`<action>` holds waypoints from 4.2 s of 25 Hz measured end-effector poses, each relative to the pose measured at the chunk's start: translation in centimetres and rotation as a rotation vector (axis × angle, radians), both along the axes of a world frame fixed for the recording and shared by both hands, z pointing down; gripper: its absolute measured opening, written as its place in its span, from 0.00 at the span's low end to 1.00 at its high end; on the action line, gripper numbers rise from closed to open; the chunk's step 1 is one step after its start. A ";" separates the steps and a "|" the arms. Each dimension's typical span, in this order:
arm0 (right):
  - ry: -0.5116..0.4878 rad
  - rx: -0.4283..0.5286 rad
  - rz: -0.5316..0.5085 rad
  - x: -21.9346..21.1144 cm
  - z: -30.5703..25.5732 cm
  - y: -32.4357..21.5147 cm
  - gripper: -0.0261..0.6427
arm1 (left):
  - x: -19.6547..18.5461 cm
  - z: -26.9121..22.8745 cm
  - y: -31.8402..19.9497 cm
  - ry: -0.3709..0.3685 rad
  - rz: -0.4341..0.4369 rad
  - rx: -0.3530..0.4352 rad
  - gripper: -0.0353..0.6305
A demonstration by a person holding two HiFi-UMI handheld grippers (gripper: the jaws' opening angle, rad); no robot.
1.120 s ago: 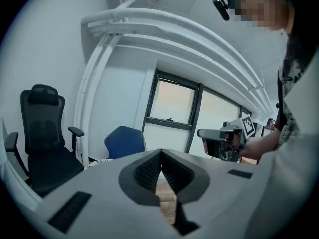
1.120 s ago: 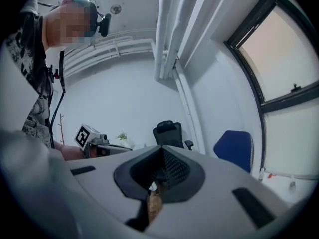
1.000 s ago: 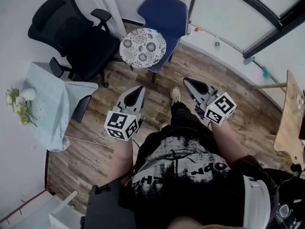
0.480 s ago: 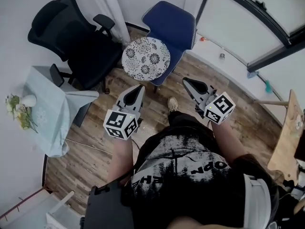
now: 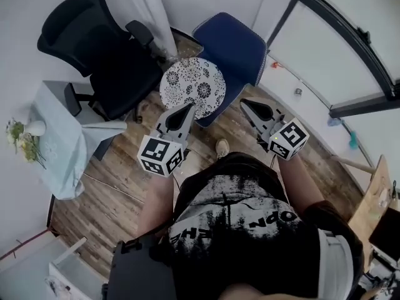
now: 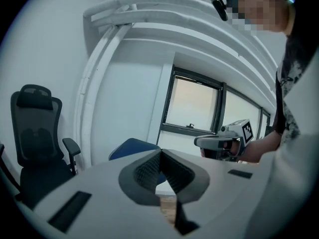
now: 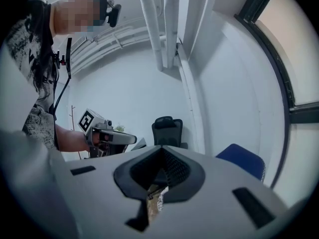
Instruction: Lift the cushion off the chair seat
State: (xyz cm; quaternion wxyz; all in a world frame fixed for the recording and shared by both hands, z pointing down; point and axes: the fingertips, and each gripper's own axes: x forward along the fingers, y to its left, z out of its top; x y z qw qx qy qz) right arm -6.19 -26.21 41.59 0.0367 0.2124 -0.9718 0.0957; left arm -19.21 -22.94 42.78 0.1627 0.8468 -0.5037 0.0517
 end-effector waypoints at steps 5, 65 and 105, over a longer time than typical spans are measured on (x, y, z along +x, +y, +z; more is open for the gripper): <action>0.008 0.009 -0.054 -0.2 1.1 -3.4 0.06 | -0.1 1.0 -3.1 -0.039 -0.052 -0.022 0.07; 0.179 -0.261 0.320 -6.5 16.1 -14.9 0.09 | -4.6 11.7 -19.6 -0.121 0.441 -0.237 0.07; 0.534 -0.916 0.396 -4.7 58.4 -17.4 0.09 | -3.7 29.6 -23.6 -0.086 0.425 -0.493 0.07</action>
